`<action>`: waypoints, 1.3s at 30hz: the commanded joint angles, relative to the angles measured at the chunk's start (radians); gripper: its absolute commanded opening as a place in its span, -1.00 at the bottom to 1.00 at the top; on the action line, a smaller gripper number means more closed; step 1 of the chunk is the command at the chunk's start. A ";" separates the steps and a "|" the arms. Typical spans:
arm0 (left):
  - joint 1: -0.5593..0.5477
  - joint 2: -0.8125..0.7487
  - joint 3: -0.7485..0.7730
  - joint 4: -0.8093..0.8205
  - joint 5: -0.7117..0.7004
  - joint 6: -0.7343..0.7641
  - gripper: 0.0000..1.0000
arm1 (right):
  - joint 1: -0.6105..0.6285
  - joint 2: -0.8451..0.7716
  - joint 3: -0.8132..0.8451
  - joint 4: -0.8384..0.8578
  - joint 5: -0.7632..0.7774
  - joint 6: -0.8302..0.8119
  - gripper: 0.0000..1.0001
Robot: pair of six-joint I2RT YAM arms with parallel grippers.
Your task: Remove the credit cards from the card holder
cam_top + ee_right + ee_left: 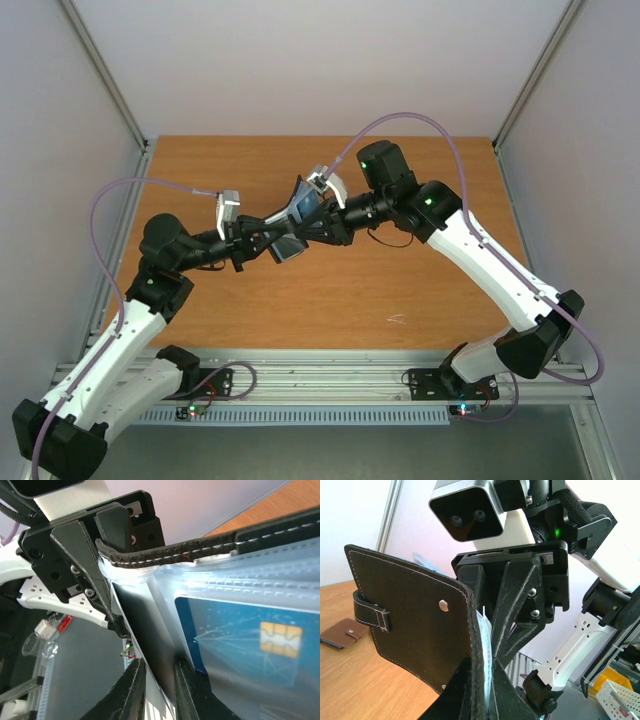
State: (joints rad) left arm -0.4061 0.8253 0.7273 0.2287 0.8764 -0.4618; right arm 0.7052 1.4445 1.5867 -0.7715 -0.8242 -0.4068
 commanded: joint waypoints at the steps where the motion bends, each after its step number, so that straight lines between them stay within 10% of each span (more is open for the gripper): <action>1: -0.009 -0.014 0.018 0.099 0.039 0.009 -0.99 | 0.010 0.013 0.024 0.012 -0.052 -0.014 -0.77; 29: -0.010 -0.024 0.008 0.090 0.027 0.011 -0.63 | -0.126 -0.094 -0.031 0.026 -0.093 0.003 -0.97; 39: -0.010 -0.028 0.006 0.074 0.015 0.018 -0.99 | -0.134 -0.085 -0.007 -0.021 -0.066 -0.018 -0.98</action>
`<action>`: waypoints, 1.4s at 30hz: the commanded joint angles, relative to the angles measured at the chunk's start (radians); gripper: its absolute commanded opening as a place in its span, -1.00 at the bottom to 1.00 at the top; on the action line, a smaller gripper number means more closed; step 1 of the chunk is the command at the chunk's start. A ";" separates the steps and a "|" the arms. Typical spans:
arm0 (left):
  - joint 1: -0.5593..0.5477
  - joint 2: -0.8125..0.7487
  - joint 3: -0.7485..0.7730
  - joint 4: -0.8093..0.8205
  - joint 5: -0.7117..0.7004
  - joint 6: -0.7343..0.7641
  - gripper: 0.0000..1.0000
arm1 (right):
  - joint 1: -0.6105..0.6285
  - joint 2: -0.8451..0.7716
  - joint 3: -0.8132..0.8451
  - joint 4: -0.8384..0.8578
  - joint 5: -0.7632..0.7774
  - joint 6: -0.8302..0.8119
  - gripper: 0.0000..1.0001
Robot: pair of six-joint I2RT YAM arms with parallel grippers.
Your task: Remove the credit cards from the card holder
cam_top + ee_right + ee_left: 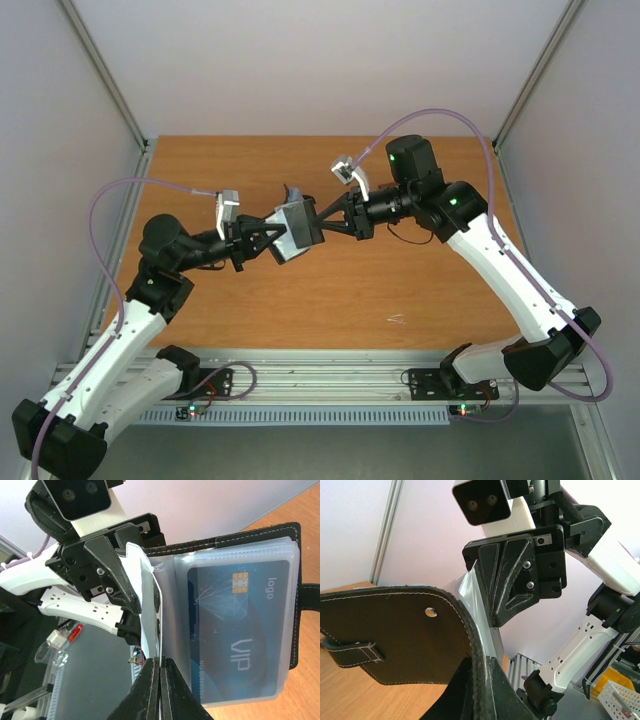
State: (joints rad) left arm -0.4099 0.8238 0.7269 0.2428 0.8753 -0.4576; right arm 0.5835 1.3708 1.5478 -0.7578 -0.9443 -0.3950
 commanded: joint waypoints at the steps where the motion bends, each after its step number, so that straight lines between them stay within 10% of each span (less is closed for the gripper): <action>1: -0.006 -0.030 0.005 0.053 0.003 0.016 -0.99 | -0.023 -0.012 0.042 -0.072 0.082 -0.048 -0.98; 11: 0.038 -0.043 -0.021 -0.447 -0.740 0.098 -1.00 | -0.110 0.062 0.128 -0.451 0.629 -0.204 -0.98; 20: 0.102 -0.064 -0.074 -0.447 -0.780 0.010 -0.99 | 0.313 0.304 -0.055 -0.135 1.477 -0.737 -0.97; 29: 0.187 -0.110 -0.100 -0.493 -0.785 -0.054 -1.00 | 0.366 0.573 -0.216 0.359 1.564 -0.972 -0.97; 42: 0.194 -0.105 -0.111 -0.465 -0.768 -0.050 -0.99 | 0.396 0.737 -0.181 0.198 1.509 -0.752 -0.77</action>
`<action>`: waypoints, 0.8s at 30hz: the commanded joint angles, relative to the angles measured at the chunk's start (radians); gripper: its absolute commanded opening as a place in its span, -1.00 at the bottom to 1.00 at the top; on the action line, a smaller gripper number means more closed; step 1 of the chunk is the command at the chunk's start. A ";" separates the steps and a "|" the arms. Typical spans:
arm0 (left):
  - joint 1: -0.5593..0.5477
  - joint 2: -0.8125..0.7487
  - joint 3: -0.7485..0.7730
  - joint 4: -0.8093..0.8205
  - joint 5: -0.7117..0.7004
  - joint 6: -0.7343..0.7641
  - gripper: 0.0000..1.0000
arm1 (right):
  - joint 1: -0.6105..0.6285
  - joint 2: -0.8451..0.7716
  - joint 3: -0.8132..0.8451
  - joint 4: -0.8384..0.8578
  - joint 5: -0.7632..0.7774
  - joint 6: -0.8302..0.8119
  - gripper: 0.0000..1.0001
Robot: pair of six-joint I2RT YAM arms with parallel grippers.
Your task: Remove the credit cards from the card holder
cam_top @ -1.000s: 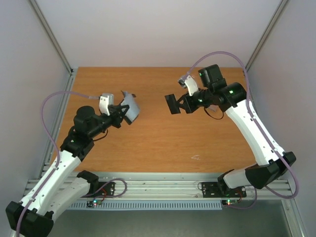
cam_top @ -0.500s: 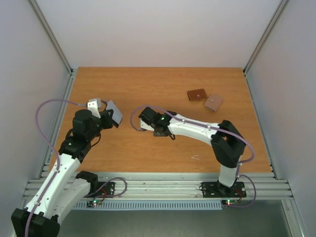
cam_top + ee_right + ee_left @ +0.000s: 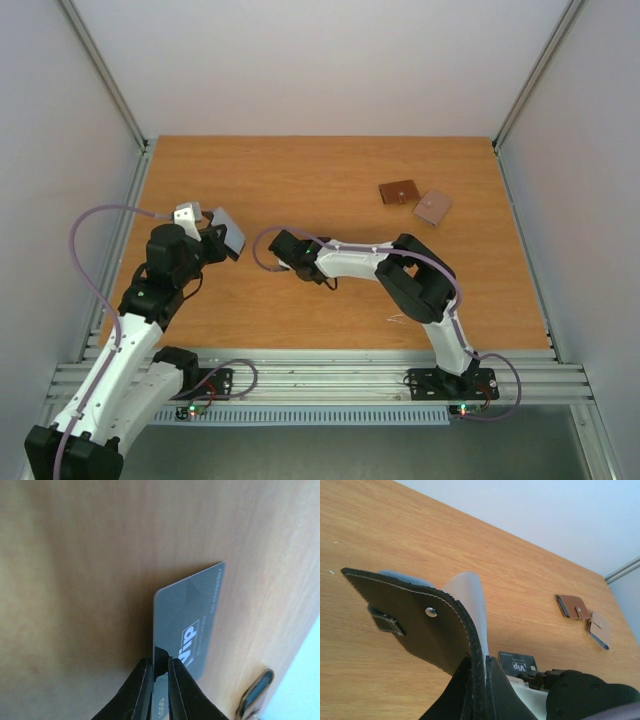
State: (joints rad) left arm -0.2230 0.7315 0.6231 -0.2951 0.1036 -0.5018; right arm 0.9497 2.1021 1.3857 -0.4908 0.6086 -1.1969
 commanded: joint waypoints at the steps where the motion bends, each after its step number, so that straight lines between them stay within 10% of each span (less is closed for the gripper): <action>1: 0.007 -0.012 -0.007 0.077 0.007 -0.008 -1.00 | 0.038 0.001 -0.027 -0.071 -0.046 0.045 -0.67; 13: 0.007 -0.003 -0.001 0.138 0.106 0.033 -0.99 | 0.040 -0.365 -0.004 -0.194 -0.180 0.200 0.19; 24: -0.032 0.071 0.078 0.482 1.036 0.240 -0.99 | -0.258 -0.847 0.067 -0.291 -1.150 0.530 0.86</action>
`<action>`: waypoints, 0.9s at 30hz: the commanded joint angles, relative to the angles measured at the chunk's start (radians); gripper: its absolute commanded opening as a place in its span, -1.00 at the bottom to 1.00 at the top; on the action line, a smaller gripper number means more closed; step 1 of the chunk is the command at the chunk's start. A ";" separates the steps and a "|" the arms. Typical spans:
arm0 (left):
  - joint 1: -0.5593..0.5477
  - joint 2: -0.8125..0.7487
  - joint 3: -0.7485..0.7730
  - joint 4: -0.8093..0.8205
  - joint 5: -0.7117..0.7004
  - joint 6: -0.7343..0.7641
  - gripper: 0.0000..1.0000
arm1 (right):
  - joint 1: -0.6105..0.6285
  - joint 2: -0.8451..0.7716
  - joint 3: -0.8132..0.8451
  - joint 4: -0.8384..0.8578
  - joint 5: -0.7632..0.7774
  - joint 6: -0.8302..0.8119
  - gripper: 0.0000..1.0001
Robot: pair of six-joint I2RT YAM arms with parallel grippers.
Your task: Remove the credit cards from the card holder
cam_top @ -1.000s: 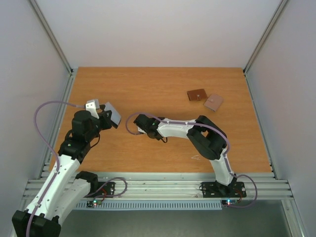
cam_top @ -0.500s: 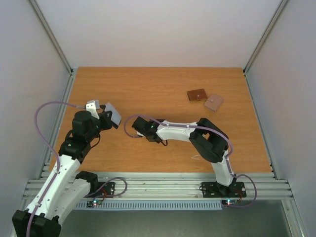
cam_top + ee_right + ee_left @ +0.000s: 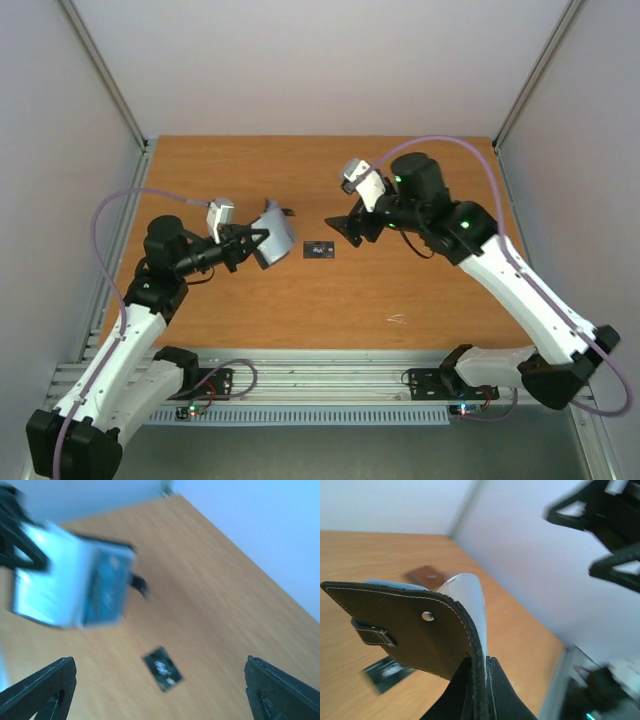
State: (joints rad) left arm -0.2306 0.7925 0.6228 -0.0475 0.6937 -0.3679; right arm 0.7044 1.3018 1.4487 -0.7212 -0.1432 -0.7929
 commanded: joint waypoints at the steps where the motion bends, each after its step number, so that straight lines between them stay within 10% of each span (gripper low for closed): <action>1: -0.036 0.015 0.099 0.236 0.509 0.121 -0.99 | -0.014 -0.060 0.014 -0.070 -0.442 0.127 0.87; 27: -0.105 -0.004 0.232 0.207 0.741 0.492 -0.99 | -0.083 0.059 0.061 0.022 -0.842 0.246 0.97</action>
State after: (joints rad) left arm -0.3260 0.8066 0.8200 0.1020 1.4033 0.0700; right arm 0.6277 1.3582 1.5200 -0.8001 -0.8982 -0.5938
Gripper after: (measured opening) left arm 0.030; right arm 0.985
